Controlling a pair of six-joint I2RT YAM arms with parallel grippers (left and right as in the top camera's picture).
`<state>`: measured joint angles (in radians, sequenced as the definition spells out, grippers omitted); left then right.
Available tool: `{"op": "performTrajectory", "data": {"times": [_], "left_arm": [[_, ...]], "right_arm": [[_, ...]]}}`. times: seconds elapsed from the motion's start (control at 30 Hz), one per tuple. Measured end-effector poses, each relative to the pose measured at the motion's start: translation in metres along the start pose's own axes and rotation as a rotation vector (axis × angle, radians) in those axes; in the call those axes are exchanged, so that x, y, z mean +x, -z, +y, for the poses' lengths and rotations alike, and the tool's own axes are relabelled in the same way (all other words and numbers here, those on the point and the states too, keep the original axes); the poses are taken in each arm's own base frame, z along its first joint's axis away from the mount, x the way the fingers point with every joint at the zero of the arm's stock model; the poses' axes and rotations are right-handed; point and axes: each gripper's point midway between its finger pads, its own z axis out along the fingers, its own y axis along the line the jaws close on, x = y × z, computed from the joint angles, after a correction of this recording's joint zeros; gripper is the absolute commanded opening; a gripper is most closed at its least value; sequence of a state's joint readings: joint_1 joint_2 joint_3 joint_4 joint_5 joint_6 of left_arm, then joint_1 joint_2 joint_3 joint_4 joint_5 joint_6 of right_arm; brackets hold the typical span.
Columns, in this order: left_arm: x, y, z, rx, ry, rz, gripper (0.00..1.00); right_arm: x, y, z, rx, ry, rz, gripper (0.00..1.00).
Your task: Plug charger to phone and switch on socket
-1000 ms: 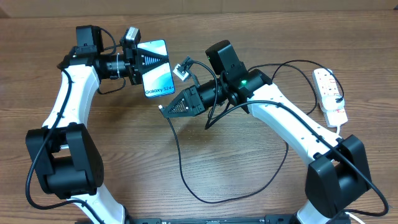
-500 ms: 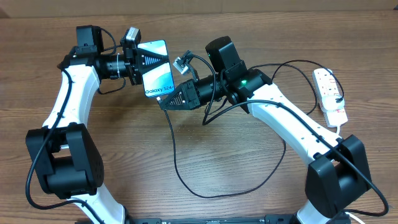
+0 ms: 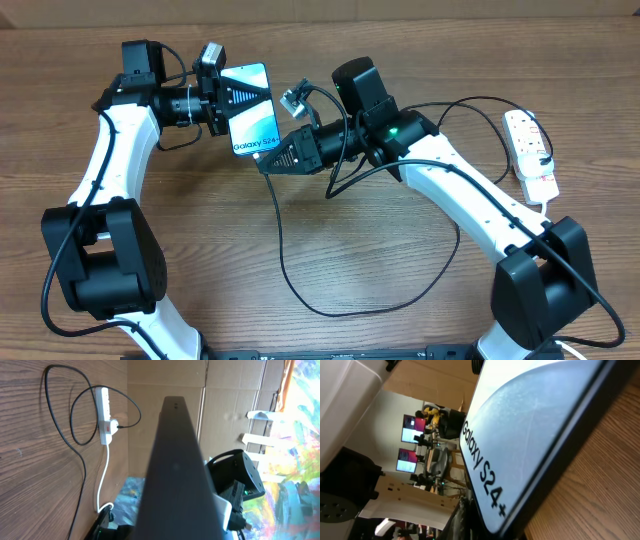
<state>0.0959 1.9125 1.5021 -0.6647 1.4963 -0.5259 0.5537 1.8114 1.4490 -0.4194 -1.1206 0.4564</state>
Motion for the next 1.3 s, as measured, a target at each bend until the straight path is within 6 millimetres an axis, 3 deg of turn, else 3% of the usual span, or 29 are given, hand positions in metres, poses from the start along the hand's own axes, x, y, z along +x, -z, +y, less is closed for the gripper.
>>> {"op": "performTrajectory", "data": {"times": [0.3, 0.77, 1.3], "left_arm": [[-0.001, 0.001, 0.000, 0.000, -0.001, -0.004, 0.04], [-0.004, 0.006, 0.003, -0.015, 0.050, -0.024, 0.04], [-0.028, 0.014, 0.021, -0.128, 0.151, -0.142, 0.04]], "right_arm": [[-0.006, 0.011, -0.004, -0.004, -0.033, -0.021, 0.04], [-0.013, 0.012, -0.001, -0.009, -0.069, -0.043, 0.04], [-0.031, 0.015, -0.011, 0.051, -0.143, -0.126, 0.04]]}}
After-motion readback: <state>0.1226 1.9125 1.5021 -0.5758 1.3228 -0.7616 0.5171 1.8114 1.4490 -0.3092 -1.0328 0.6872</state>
